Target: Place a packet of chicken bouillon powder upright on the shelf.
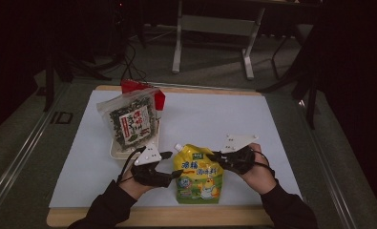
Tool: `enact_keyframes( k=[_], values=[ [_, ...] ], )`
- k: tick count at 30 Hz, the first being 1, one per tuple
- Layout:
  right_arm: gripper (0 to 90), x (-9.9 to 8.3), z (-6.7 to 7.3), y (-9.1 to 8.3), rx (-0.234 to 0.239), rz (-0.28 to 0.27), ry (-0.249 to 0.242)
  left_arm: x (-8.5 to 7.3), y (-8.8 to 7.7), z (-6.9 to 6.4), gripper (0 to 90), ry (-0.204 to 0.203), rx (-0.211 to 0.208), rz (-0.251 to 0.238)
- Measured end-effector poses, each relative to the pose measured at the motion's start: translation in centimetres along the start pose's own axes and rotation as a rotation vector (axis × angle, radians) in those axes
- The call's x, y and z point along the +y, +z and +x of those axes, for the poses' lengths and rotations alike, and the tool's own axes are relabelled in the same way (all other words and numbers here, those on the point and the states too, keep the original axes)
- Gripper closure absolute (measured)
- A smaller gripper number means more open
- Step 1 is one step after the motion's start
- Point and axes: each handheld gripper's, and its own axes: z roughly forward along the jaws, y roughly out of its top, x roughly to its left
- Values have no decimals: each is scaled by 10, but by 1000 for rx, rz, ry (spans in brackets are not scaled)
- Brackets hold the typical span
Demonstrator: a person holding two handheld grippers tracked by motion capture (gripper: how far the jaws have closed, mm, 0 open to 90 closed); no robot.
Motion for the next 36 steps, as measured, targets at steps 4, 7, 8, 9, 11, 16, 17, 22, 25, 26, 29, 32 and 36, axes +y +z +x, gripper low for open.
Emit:
enact_keyframes(
  k=[4,7,8,9,11,16,17,22,25,26,29,32,36],
  values=[
    [877,4,5,-2,4,-12,-17,1,6,1,365,3,-37,20],
    [877,6,6,-3,3,-10,-24,2,9,0,499,35,-57,29],
    [877,6,6,-3,3,-7,-24,2,10,-2,538,47,-56,30],
    [877,5,6,-3,0,-5,-26,3,10,-2,554,61,-47,32],
    [877,4,6,-4,-1,-2,-23,4,9,-1,630,58,-56,25],
    [876,-1,4,-6,14,-12,-8,8,6,-2,858,69,-91,26],
    [876,-1,4,-6,17,-13,-9,9,7,-5,882,91,-80,32],
    [872,-3,4,-8,22,-6,-10,12,6,-11,900,158,-67,42],
    [853,-4,3,-10,36,-10,1,12,4,-14,900,168,-74,34],
    [836,-5,3,-11,31,-7,1,13,4,-14,900,173,-75,31],
    [760,-6,1,-14,25,-16,15,14,1,-16,900,182,-78,17],
    [656,-8,-2,-17,24,-33,27,14,0,-17,900,190,-88,13],
    [541,-11,-5,-19,18,-24,44,14,-1,-19,900,202,-94,9]
  ],
)
